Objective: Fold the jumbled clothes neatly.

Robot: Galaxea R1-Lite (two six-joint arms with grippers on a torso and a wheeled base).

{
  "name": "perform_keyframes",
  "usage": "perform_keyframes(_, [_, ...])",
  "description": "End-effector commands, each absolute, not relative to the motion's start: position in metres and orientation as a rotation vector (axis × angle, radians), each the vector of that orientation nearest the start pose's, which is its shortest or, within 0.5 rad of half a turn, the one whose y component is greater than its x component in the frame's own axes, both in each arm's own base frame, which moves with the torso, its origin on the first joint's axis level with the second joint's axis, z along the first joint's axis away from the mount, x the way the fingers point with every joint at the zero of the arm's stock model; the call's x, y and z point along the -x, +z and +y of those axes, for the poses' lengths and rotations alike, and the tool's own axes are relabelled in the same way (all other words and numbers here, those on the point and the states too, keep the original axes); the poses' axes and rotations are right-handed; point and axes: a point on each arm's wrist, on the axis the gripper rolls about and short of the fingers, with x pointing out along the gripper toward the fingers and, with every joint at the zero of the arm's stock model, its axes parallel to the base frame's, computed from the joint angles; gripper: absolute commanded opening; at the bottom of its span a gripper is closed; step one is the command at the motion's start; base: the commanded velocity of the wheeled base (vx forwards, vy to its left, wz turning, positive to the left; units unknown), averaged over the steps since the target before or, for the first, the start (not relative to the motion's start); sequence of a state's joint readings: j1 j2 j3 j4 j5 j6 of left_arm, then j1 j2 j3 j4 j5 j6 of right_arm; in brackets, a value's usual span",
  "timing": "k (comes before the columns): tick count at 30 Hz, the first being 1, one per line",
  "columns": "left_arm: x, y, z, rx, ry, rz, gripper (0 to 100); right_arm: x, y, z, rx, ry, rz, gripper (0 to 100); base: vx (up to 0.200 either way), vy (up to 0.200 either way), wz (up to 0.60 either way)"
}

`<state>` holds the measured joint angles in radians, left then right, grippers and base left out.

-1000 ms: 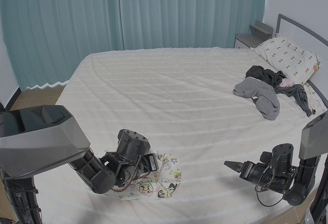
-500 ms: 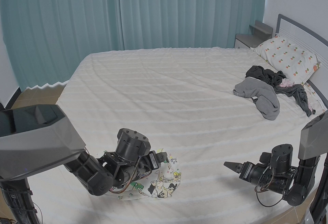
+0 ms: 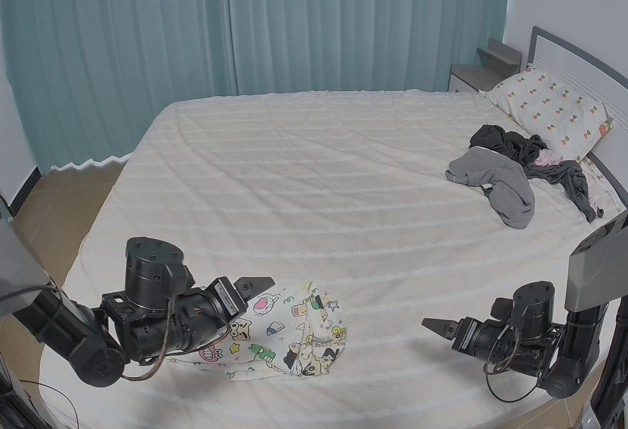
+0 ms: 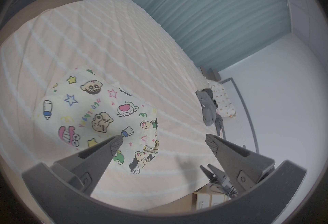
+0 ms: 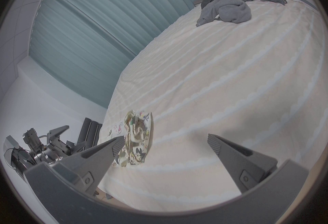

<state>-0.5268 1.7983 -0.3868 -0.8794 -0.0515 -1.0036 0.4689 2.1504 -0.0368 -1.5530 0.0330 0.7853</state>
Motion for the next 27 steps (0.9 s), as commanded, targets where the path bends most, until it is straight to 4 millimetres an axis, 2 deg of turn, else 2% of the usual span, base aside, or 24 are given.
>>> perform_keyframes(1, [-0.216,0.086,-0.122,0.842,-0.254,0.726,100,-0.2,0.003,0.105,-0.619,0.245,0.729,100,0.0,0.0,0.0])
perform_keyframes(4, [-0.218,0.086,-0.122,0.849,-0.257,0.719,100,-0.2,0.002,0.106,-0.617,0.246,0.733,100,0.0,0.0,0.0])
perform_keyframes(13, [-0.23,0.088,-0.1,0.909,-0.259,0.703,100,-0.202,0.004,0.111,-0.616,0.273,0.717,100,0.0,0.022,0.0])
perform_keyframes(14, [-0.233,0.088,-0.091,0.928,-0.263,0.708,100,-0.208,0.006,0.12,-0.62,0.306,0.69,100,0.0,0.2,0.0])
perform_keyframes(19, [-0.239,0.087,-0.075,0.957,-0.242,0.704,100,-0.224,0.012,0.142,-0.631,0.388,0.616,100,0.0,0.2,0.0])
perform_keyframes(23, [-0.241,0.085,-0.069,0.977,-0.256,0.727,100,-0.236,0.014,0.165,-0.573,0.48,0.567,100,0.0,0.2,0.0])
perform_keyframes(27, [-0.241,0.081,-0.068,0.977,-0.251,0.742,100,-0.248,0.008,0.189,-0.527,0.524,0.58,100,0.0,0.2,0.0])
